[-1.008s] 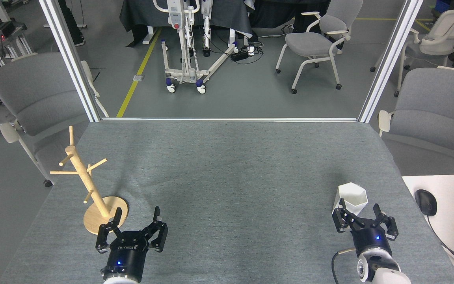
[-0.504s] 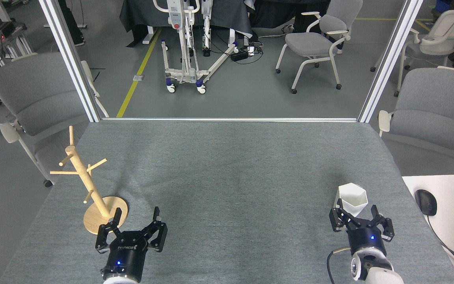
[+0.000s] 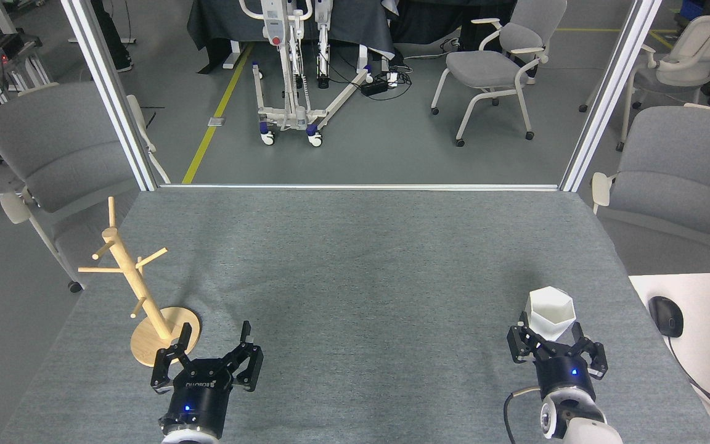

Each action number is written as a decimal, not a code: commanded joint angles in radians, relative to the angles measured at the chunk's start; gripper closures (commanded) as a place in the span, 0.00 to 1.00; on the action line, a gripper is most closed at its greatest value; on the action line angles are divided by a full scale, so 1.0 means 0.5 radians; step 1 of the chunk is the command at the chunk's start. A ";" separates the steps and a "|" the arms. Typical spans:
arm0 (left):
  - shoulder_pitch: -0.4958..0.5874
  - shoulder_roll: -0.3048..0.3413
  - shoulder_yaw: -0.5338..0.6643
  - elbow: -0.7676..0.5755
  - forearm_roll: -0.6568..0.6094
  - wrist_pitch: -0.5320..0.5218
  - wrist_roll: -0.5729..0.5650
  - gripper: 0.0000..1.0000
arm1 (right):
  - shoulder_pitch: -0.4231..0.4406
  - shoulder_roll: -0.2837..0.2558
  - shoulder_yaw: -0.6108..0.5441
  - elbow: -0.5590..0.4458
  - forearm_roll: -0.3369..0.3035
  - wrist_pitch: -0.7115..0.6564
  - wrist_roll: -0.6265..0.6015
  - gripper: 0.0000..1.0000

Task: Hang cup on storage rack
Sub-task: 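Close the right gripper on the white cup's rim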

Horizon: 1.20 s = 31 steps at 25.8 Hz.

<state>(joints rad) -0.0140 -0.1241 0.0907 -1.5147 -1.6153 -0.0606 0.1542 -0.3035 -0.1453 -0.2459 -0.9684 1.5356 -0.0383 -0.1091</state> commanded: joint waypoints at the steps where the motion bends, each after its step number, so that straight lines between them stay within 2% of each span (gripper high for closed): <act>1: -0.015 0.000 0.000 0.017 0.000 0.002 0.001 0.00 | -0.028 0.008 0.001 0.056 0.000 0.021 0.007 0.01; 4: -0.018 0.000 0.000 0.017 0.000 0.002 -0.002 0.00 | -0.114 -0.004 0.004 0.142 0.000 0.077 0.004 0.01; 14: -0.027 0.000 0.003 0.017 0.000 0.002 -0.002 0.00 | -0.160 -0.025 -0.011 0.225 -0.003 0.080 0.004 0.01; 21: -0.030 0.000 0.003 0.017 0.000 0.002 0.002 0.00 | -0.310 -0.068 -0.008 0.387 -0.003 0.080 0.004 0.01; 31: -0.030 0.006 0.012 0.017 0.000 0.002 0.002 0.00 | -0.320 -0.081 -0.011 0.424 -0.003 0.061 0.004 0.01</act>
<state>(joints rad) -0.0298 -0.1220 0.0958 -1.5064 -1.6152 -0.0606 0.1534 -0.4610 -0.1842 -0.2512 -0.7610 1.5340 -0.0028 -0.1094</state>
